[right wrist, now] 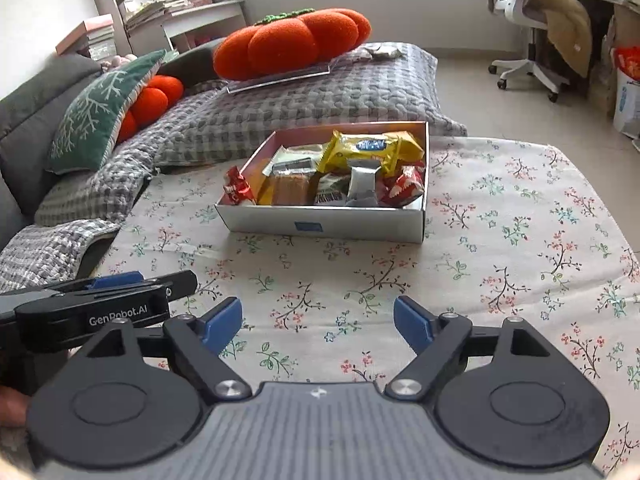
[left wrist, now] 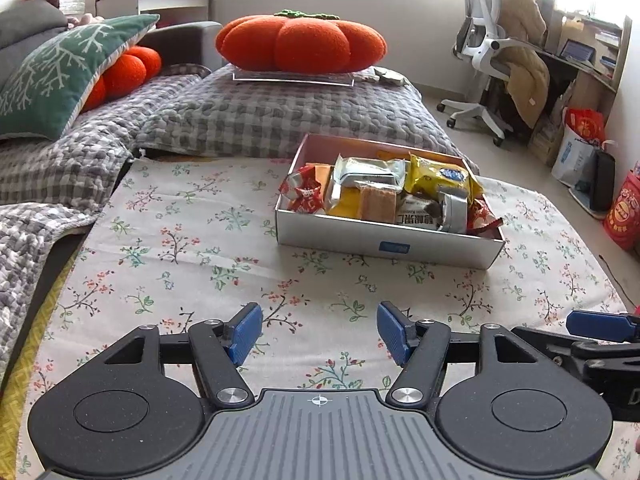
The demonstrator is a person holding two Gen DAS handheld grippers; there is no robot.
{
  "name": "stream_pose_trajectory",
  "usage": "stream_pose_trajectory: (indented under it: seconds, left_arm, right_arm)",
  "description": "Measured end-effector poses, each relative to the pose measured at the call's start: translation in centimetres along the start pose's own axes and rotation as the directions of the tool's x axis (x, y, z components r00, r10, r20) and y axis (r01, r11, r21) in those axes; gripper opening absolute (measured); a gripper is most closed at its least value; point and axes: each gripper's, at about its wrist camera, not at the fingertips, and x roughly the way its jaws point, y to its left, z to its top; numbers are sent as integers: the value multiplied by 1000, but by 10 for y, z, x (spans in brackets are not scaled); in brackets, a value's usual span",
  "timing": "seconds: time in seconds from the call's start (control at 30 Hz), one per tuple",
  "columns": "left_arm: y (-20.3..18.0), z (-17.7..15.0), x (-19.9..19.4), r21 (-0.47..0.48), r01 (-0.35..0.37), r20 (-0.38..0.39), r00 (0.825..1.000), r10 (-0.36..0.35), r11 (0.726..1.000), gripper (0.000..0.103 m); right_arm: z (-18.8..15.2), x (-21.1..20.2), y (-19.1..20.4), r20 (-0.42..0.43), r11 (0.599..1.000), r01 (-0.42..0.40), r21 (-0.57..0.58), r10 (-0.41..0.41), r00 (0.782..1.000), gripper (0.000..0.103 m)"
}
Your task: Organize snacks
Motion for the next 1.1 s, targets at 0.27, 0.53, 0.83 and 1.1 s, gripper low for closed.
stream_pose_trajectory:
  seconds: [0.27, 0.53, 0.83, 1.1]
  left_arm:
    - [2, -1, 1, 7, -18, -7, 1000, 18, 1000, 81]
    - [1, 0, 3, 31, -60, -8, 998, 60, 998, 98]
    - [1, 1, 3, 39, -87, 0, 996, 87, 995, 102]
    - [-4, 3, 0, 64, -107, 21, 994, 106, 992, 103]
  right_arm:
    - [-4, 8, -1, -19, 997, 71, 0, -71, 997, 92]
    - [-8, 19, 0, -59, 993, 115, -3, -115, 992, 102]
    - [-7, 19, -4, -63, 988, 151, 15, -150, 987, 102]
    - [-3, 11, -1, 16, 982, 189, -4, -189, 982, 102]
